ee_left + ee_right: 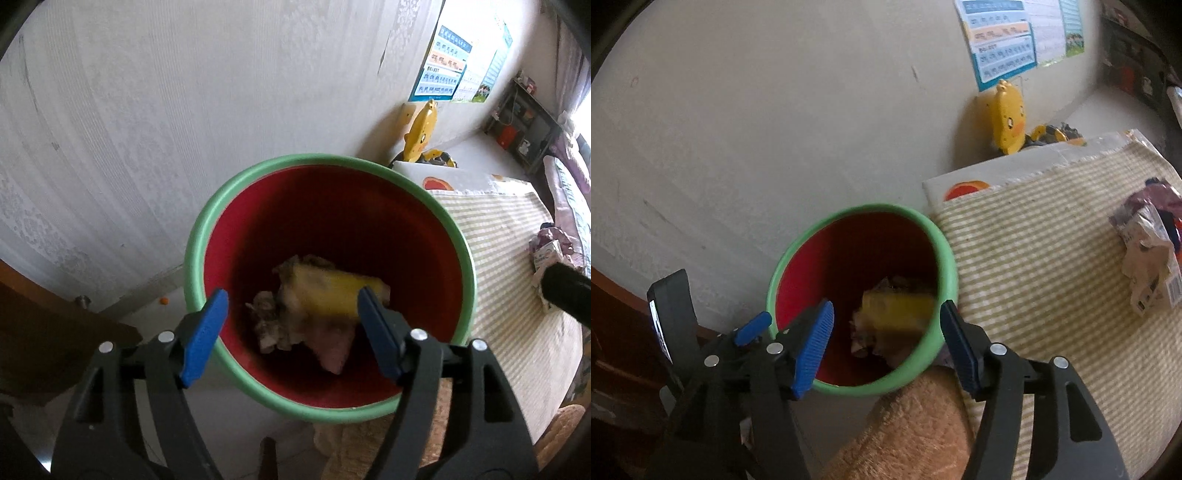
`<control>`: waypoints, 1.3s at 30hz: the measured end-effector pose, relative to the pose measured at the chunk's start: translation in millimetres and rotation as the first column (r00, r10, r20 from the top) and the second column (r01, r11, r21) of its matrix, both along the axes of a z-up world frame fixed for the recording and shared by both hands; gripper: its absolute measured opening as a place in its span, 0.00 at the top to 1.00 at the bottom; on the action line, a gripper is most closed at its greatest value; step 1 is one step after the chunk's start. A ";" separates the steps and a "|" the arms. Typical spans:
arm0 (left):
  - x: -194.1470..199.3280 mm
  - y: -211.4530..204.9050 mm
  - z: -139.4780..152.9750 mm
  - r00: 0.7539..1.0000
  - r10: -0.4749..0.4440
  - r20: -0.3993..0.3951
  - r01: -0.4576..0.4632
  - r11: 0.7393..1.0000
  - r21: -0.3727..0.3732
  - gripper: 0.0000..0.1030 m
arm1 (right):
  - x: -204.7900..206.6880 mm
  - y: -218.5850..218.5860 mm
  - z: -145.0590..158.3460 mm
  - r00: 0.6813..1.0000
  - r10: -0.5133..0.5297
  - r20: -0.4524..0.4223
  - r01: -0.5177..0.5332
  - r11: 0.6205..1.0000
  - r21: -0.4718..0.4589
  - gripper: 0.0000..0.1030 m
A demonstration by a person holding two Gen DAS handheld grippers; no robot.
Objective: Collect trash
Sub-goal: 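Carry the white wrapper and yellow package to the red bucket and release both, then grasp the pink strawberry carton with the left gripper while the right gripper approaches the milk carton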
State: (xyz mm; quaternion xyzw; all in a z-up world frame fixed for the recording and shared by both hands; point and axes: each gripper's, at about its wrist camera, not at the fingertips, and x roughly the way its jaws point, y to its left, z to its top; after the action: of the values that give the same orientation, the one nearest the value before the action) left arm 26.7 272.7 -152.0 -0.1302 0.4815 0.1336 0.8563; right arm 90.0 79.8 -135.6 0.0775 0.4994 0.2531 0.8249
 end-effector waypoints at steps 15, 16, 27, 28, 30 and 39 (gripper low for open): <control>45.2 -191.5 9.7 0.909 -0.416 0.035 0.417 0.905 -0.080 0.28 | -73.6 -226.6 -33.9 0.904 -0.427 0.030 0.423 0.883 -0.201 0.43; 51.3 -204.9 7.5 0.900 -0.434 0.041 0.436 0.896 -0.088 0.28 | -79.6 -239.2 -37.0 0.891 -0.453 0.020 0.448 0.871 -0.201 0.43; 121.4 -312.9 -32.1 0.842 -0.539 -0.030 0.533 0.839 -0.108 0.27 | -108.2 -304.3 -56.3 0.833 -0.546 -0.090 0.541 0.838 -0.077 0.43; 123.3 -310.9 -32.6 0.847 -0.532 -0.027 0.525 0.842 -0.126 0.32 | -108.8 -302.9 -57.1 0.836 -0.541 -0.095 0.536 0.841 -0.073 0.43; 127.6 -304.4 -33.1 0.852 -0.522 -0.032 0.509 0.842 -0.180 0.66 | -105.7 -301.4 -59.5 0.839 -0.534 -0.104 0.530 0.846 -0.065 0.43; 95.9 -267.7 -18.0 0.851 -0.523 -0.041 0.512 0.846 -0.150 0.69 | -104.1 -303.9 -66.6 0.826 -0.547 -0.135 0.544 0.837 -0.062 0.43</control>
State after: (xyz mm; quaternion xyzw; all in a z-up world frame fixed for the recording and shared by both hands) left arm 122.5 5.0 -169.9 -0.0471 0.5407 -0.1296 0.8299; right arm -14.1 -224.2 -202.2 0.2268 0.5184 -0.0047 0.8245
